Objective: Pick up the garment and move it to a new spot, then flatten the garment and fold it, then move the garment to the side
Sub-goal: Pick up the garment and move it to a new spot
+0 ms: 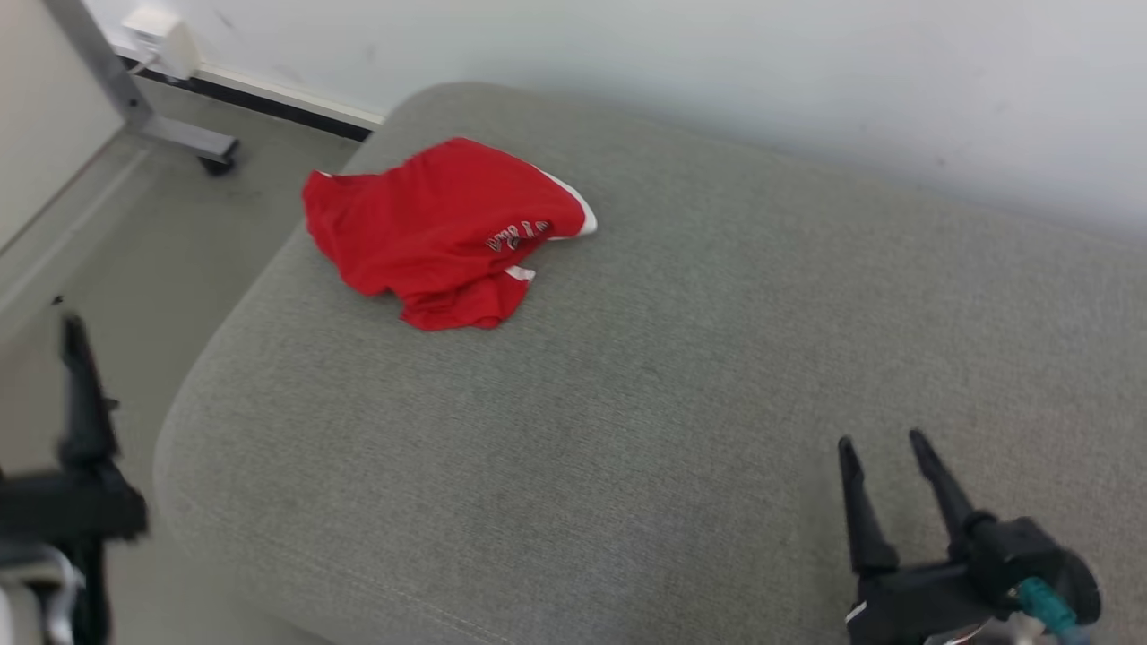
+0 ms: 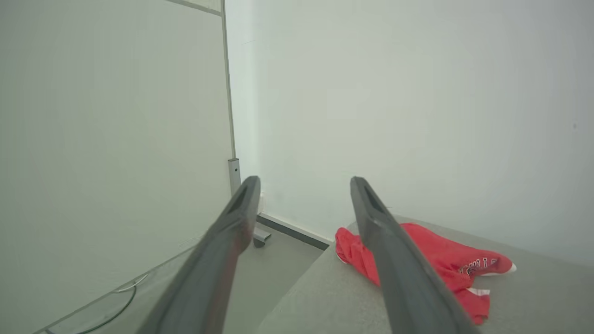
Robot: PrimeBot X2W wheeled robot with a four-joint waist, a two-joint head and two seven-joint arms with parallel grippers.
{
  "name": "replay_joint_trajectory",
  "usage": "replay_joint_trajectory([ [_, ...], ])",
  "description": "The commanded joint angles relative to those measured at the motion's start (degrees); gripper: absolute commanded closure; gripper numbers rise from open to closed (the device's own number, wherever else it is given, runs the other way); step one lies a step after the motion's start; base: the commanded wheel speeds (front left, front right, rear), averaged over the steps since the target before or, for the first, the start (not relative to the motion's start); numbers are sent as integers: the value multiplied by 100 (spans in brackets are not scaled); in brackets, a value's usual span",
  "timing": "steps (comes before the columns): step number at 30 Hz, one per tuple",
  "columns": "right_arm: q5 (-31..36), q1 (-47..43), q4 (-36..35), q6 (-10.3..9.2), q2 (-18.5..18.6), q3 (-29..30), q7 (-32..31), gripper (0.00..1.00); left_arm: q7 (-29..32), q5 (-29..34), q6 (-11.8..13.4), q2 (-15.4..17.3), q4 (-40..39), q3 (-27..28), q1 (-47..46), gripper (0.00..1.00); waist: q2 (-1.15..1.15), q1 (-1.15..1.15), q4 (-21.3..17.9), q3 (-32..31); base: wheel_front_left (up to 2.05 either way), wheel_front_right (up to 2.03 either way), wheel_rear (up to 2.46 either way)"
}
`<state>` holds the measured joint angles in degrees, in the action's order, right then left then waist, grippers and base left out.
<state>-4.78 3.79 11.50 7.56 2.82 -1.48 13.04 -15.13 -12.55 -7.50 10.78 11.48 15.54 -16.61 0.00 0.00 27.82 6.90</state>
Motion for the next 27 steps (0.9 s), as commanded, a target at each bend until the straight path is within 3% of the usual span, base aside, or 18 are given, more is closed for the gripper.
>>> replay_joint_trajectory([
  [1,132,135,-135,-14,14,138,-45,0,1,-126,11,205,18,46,-415,0,0,0,-699,724,0,0,0],
  [4,226,190,-316,-14,14,327,-90,0,2,-320,9,441,106,28,-823,0,0,0,-957,1015,0,0,0],
  [10,318,182,-839,-14,10,819,-95,0,2,-885,9,1340,548,-107,-2129,0,0,0,-1675,1836,0,0,0],
  [16,203,151,-1172,-14,9,945,-13,0,138,-1474,9,2118,1357,-522,-3321,0,0,0,-2126,2370,0,0,0],
  [23,256,221,-1439,-14,7,896,-12,0,637,-2055,7,2553,2504,-1295,-4037,0,0,0,-2387,2575,0,0,0],
  [27,328,207,-1573,-14,7,935,-74,0,973,-2423,7,2644,3150,-1718,-4169,0,0,0,-2459,2589,0,0,0],
])
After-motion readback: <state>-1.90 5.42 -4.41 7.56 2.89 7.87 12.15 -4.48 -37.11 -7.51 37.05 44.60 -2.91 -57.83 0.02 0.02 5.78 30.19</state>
